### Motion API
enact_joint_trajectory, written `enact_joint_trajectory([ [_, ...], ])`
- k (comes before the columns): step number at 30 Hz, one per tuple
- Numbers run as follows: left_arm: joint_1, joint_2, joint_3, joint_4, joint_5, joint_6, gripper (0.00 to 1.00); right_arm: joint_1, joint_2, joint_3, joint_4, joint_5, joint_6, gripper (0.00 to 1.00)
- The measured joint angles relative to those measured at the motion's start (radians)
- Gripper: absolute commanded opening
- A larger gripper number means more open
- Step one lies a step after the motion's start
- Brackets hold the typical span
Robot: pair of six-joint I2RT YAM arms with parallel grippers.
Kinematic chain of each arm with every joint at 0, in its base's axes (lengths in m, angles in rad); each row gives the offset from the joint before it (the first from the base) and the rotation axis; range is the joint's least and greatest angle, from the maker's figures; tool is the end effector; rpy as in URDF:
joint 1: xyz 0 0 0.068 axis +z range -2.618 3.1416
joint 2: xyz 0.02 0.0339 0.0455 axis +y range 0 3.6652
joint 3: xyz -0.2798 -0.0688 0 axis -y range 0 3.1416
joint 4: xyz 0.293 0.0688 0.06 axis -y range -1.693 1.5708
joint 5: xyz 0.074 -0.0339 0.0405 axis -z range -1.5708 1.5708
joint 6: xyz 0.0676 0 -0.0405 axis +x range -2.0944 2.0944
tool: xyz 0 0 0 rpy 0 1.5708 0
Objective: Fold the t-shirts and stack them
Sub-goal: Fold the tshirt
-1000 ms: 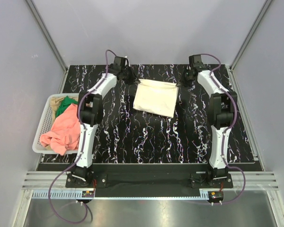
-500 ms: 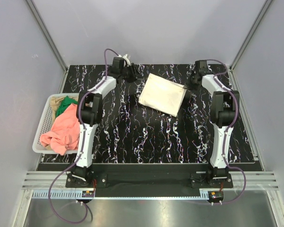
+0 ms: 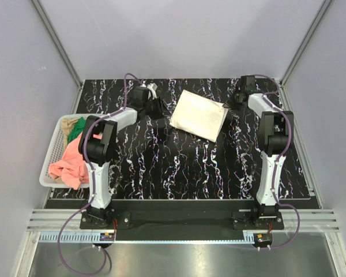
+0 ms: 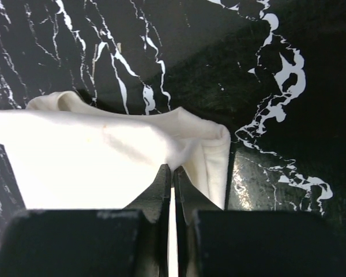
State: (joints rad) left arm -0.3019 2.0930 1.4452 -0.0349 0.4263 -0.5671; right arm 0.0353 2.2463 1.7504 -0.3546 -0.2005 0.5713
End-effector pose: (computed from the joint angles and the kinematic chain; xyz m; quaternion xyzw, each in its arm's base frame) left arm 0.5021 -0.1856 0.1415 -0.0266 0.8869 -0.3500 0.3004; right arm 0.5729 0.0337 0.1398 0.2126 0.9072 0.1941 0.3067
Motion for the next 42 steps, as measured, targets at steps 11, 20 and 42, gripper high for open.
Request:
enact_joint_trajectory([
  [11, -0.029, 0.167, 0.094, 0.046, 0.022, -0.021, 0.32, -0.004, -0.138, -0.035, -0.008, -0.044, 0.126, 0.0],
  [20, -0.028, 0.169, 0.11, 0.02, 0.001, -0.017, 0.34, -0.028, -0.271, -0.268, 0.069, -0.018, 0.18, 0.0],
  [42, -0.028, 0.037, 0.193, -0.232, -0.013, 0.043, 0.45, -0.08, -0.249, -0.334, 0.125, -0.11, -0.019, 0.64],
])
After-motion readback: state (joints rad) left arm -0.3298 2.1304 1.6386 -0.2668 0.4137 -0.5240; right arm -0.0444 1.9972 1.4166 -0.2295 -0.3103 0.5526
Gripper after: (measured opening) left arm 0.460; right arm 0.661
